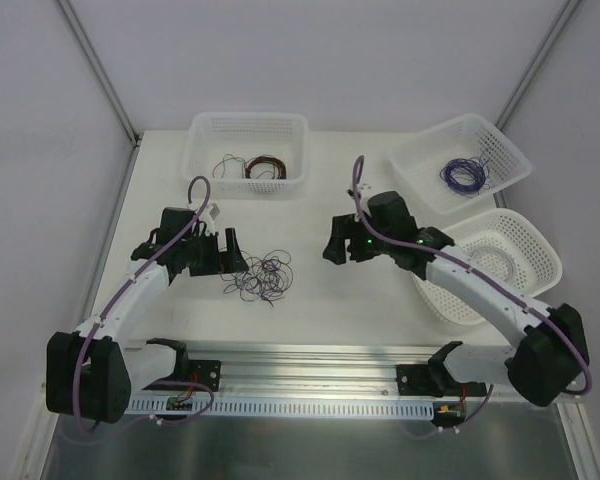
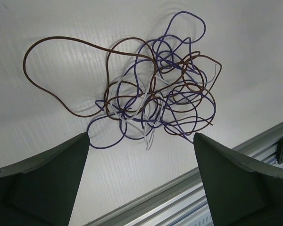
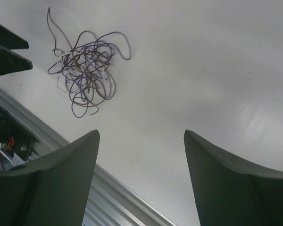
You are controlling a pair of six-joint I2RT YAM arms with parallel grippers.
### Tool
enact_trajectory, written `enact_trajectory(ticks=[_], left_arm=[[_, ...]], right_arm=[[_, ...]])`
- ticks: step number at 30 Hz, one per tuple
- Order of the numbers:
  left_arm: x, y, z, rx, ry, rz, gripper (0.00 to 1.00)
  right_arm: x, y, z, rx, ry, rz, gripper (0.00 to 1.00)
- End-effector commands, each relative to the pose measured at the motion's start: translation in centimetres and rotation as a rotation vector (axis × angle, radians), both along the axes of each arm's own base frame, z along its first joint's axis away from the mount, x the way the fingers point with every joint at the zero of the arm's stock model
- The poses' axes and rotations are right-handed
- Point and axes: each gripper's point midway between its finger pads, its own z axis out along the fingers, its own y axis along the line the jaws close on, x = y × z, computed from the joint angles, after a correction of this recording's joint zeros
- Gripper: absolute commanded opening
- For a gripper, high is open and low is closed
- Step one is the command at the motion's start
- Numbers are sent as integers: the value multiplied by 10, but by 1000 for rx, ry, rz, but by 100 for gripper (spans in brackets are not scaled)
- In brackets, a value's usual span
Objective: Untangle the cables
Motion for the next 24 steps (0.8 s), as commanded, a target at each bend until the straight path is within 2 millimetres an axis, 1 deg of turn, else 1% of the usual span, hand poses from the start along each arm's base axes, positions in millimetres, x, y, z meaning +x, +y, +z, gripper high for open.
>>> enact_trajectory(ticks=[1, 2, 3, 4, 5, 6, 7, 8, 9, 10, 12, 13, 15, 17, 22, 24], left_arm=[[4, -7, 8, -50, -9, -18, 93], [4, -7, 6, -51, -2, -17, 92], [5, -7, 6, -51, -2, -15, 91], [4, -8, 4, -51, 7, -18, 90], [4, -8, 4, -50, 9, -18, 89], [4, -8, 4, -52, 12, -17, 88], [4, -8, 3, -52, 15, -17, 87], [4, -8, 3, -52, 15, -17, 86], [4, -8, 3, -53, 15, -18, 85], [4, -8, 2, -52, 19, -17, 84], [4, -9, 2, -53, 23, -19, 82], [5, -9, 2, -53, 21, -19, 81], [5, -9, 2, -56, 25, -20, 80], [4, -9, 0, -57, 32, -18, 80], [5, -9, 0, -55, 31, -18, 79], [5, -9, 0, -53, 32, -18, 79]], right_arm=[[5, 58, -7, 86, -20, 82, 75], [-1, 74, -11, 90, -14, 118, 74], [-2, 83, -19, 88, -1, 129, 72], [2, 94, -32, 84, 14, 134, 71], [0, 104, -38, 84, 23, 145, 70], [3, 112, -39, 99, 11, 150, 67], [5, 118, -51, 93, 28, 154, 65], [7, 126, -50, 115, 22, 159, 61], [6, 131, -54, 121, 29, 168, 59], [6, 136, -65, 114, 53, 183, 58], [4, 147, -70, 122, 57, 206, 54], [2, 149, -81, 107, 75, 214, 52], [1, 154, -87, 110, 77, 217, 45], [1, 155, -98, 101, 98, 211, 38], [2, 157, -112, 89, 108, 212, 33], [3, 157, -116, 87, 110, 211, 29]])
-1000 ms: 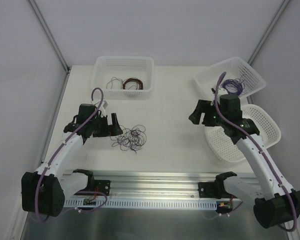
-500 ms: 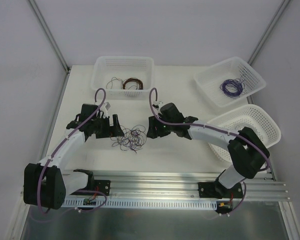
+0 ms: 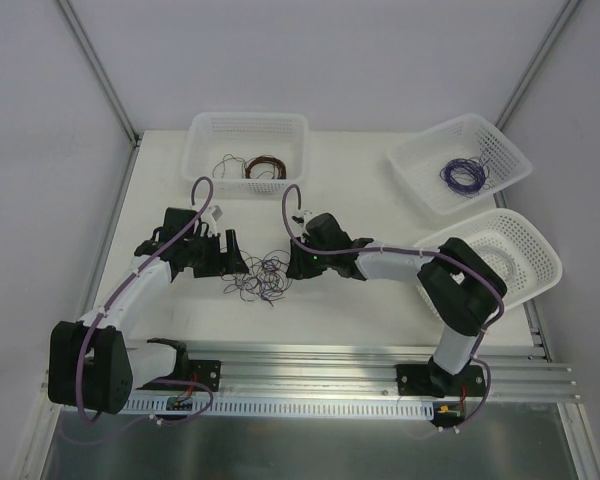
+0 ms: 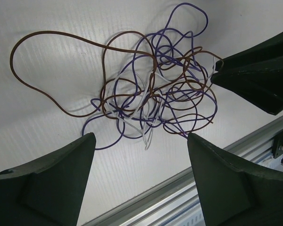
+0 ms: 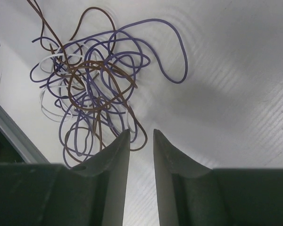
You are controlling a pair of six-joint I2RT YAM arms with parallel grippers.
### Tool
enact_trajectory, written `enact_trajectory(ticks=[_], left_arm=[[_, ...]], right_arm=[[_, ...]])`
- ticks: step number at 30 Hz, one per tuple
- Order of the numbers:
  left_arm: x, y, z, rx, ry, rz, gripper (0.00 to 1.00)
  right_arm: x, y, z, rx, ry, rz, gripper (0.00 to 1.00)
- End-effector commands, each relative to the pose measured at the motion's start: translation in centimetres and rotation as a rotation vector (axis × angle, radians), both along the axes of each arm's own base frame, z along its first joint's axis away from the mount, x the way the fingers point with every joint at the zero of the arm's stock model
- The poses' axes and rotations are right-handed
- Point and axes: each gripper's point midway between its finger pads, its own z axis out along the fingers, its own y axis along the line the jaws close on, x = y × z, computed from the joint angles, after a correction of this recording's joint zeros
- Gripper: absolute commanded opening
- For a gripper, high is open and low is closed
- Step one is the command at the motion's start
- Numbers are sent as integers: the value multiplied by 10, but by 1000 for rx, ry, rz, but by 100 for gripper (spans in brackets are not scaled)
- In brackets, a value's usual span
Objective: Untangle the cables
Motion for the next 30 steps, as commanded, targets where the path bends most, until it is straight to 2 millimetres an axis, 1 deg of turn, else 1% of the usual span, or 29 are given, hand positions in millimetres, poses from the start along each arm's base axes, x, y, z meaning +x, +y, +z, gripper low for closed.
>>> enact_trajectory(ticks=[1, 4, 5, 6, 7, 8, 9, 10, 11, 12, 13, 14, 15, 16, 17, 18, 19, 20, 21, 22, 23, 24, 26, 27, 28, 29, 30], left_arm=[[8, -3, 10, -27, -26, 5, 79], [9, -3, 10, -27, -24, 5, 80], [8, -3, 9, -27, -21, 5, 80], [8, -3, 9, -27, -21, 5, 80], [9, -2, 9, -25, -23, 7, 80], [9, -3, 9, -27, -23, 5, 80], [8, -3, 9, -26, -20, 6, 80], [9, -3, 9, -27, -21, 5, 80], [8, -3, 9, -28, -21, 4, 80], [8, -3, 9, -29, -21, 3, 80], [9, -4, 10, -30, -22, 2, 80], [9, -4, 10, -30, -22, 2, 80], [9, -3, 9, -31, -20, 3, 80], [9, -3, 10, -30, -21, 4, 80], [8, -4, 9, -33, -20, 2, 80], [8, -4, 9, -32, -17, 2, 80], [8, -4, 9, -31, -19, 1, 80], [8, -3, 9, -31, -19, 3, 80], [8, -4, 9, -30, -19, 2, 80], [8, -3, 8, -30, -18, 4, 80], [8, -3, 9, -29, -19, 3, 80], [8, -3, 9, -29, -22, 3, 80], [8, -4, 9, -31, -20, 1, 80], [8, -4, 10, -31, -20, 1, 80], [8, -3, 8, -31, -17, 3, 80], [8, -4, 9, -31, -17, 1, 80], [8, -4, 9, -32, -17, 1, 80]], right_arm=[[11, 19, 16, 74, -46, 11, 28], [10, 19, 13, 74, -45, 15, 19], [10, 17, 13, 74, -49, 16, 12], [9, 13, 10, 63, -45, 14, 9], [9, 11, 17, 64, -63, 11, 6], [8, 7, 18, 53, -78, 13, 1], [5, 0, 19, 31, -78, 12, 1], [7, -5, 23, 13, -96, 1, 1], [8, -9, 39, 11, -136, 9, 1], [3, -19, 40, -35, -126, 16, 1], [5, -21, 51, -41, -149, 14, 1], [6, -24, 74, -25, -190, 13, 1], [1, -36, 77, -73, -185, 19, 1], [7, -38, 98, -76, -228, 5, 1], [7, -44, 115, -81, -254, -3, 1], [1, -57, 116, -139, -245, 6, 1], [6, -65, 127, -165, -277, -23, 1], [7, -69, 142, -163, -300, -32, 1], [1, -79, 156, -167, -311, -44, 1], [2, -85, 165, -173, -327, -63, 1], [1, -88, 183, -151, -353, -75, 1], [-5, -94, 198, -141, -377, -58, 1], [-12, -96, 221, -91, -399, -49, 1], [-15, -94, 240, -44, -423, -42, 1], [-22, -95, 260, 13, -448, -31, 1], [-23, -95, 274, 47, -471, -41, 1], [-28, -93, 296, 101, -497, -22, 1]])
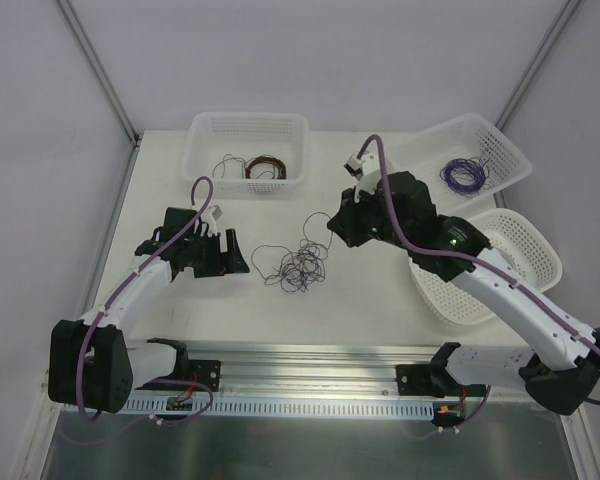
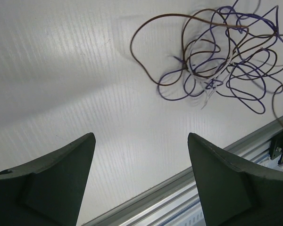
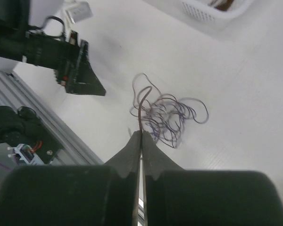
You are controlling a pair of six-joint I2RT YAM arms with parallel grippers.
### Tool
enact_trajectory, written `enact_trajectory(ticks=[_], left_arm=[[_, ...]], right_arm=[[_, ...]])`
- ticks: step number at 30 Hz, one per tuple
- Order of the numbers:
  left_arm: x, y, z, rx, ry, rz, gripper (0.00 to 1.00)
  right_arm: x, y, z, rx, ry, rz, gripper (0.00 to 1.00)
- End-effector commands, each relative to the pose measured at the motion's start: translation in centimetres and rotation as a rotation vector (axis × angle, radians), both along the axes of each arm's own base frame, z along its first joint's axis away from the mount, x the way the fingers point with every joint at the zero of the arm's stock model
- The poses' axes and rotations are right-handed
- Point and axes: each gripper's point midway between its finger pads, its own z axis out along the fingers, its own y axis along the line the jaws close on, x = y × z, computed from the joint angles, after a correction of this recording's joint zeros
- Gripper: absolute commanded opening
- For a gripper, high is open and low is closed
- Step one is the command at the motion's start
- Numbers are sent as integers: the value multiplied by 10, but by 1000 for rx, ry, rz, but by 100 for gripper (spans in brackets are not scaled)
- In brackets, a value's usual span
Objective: Untangle the cables
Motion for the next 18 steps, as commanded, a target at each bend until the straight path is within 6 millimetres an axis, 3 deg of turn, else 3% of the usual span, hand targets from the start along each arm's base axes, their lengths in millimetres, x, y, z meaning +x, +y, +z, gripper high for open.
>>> enact_trajectory(ticks=[1, 2, 3, 7, 13, 14, 18], left_arm=[[7, -3, 9, -24, -26, -9, 80], [7, -3, 9, -25, -25, -9, 80], [7, -3, 9, -24, -26, -10, 80], [7, -3, 10, -22, -32, -12, 80], [6, -5, 12, -24, -42, -25, 81], [6, -6, 14, -26, -48, -30, 81], [5, -7, 16, -23, -70, -43, 82]], right_arm=[[-21, -6, 65, 111, -89, 74, 1], [-25, -6, 76, 127, -107, 95, 1], [-28, -5, 102, 171, -145, 114, 1], [-45, -4, 150, 272, -226, 199, 1], [-49, -11, 211, 354, -382, 209, 1], [-52, -15, 230, 383, -416, 208, 1], [-67, -16, 263, 509, -537, 265, 1]])
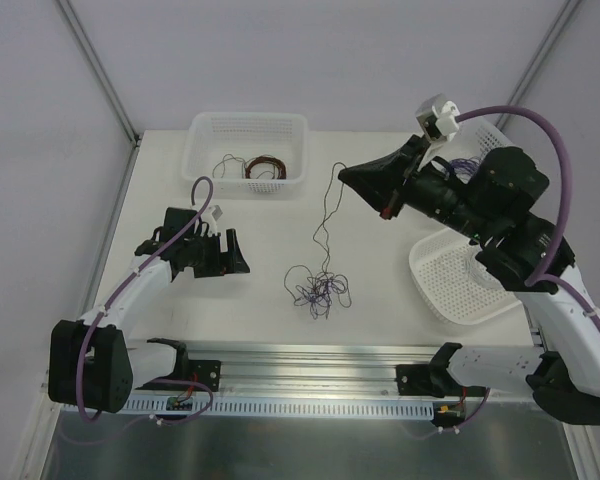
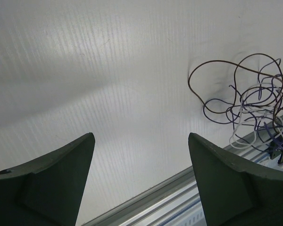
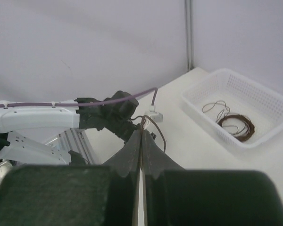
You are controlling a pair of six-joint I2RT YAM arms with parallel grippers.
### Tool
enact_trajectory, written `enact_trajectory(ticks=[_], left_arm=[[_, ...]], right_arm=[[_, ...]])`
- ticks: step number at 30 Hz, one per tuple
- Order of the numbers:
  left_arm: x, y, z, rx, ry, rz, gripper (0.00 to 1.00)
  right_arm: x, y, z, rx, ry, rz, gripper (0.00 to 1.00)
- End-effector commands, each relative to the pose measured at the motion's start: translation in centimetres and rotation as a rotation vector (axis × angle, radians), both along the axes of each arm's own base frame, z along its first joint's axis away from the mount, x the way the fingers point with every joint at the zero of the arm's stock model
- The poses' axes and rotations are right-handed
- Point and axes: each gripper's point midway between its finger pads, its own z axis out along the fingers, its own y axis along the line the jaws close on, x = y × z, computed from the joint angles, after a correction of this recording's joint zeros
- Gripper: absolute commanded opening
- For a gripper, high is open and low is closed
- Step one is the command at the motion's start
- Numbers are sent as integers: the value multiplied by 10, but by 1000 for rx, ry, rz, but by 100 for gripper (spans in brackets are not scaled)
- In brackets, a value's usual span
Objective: Untangle the cables
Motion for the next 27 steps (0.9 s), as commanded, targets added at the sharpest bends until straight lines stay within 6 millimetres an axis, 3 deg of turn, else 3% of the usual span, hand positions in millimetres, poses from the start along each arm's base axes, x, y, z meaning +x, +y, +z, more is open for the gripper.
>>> enact_trajectory(ticks=[1, 4, 6, 8, 9, 11, 12, 14, 16, 18, 21, 22, 24, 25, 26, 27], left_arm=[[6, -6, 17, -23, -72, -40, 81], [7, -7, 20, -24, -88, -41, 82], [6, -7, 20, -26, -89, -42, 82], [7, -8, 22, -27, -101, -46, 82], [6, -8, 21, -28, -101, -47, 82], [6, -9, 21, -30, -100, -50, 82], [6, -9, 21, -27, -103, -51, 82], [6, -8, 22, -24, -106, -48, 82], [7, -7, 22, -20, -112, -48, 82], [8, -6, 22, -14, -116, -42, 82], [8, -6, 22, -12, -116, -43, 82], [8, -6, 23, -15, -119, -45, 82], [8, -7, 24, -16, -122, -46, 82], [8, -6, 24, -16, -122, -46, 82], [8, -7, 25, -19, -127, -46, 83], [7, -8, 25, -23, -126, -51, 83]], right_arm=[[-13, -6, 50, 156, -179, 34, 1], [5, -4, 38, 82, -141, -33, 1], [3, -1, 38, 74, -148, -10, 1], [5, -4, 56, 99, -219, -25, 1], [3, -16, 83, 137, -273, -62, 1], [11, -14, 100, 100, -325, -88, 1], [-2, -27, 137, 155, -397, -90, 1], [-2, -24, 151, 161, -448, -81, 1], [-11, -29, 175, 228, -533, -73, 1], [-17, -41, 186, 274, -581, -100, 1], [-6, -33, 165, 260, -535, -112, 1], [2, -23, 143, 204, -481, -98, 1], [20, 0, 84, 77, -351, -69, 1], [27, 8, 50, 9, -253, -62, 1], [40, 17, 1, -79, -154, -77, 1], [48, 21, -27, -138, -92, -91, 1]])
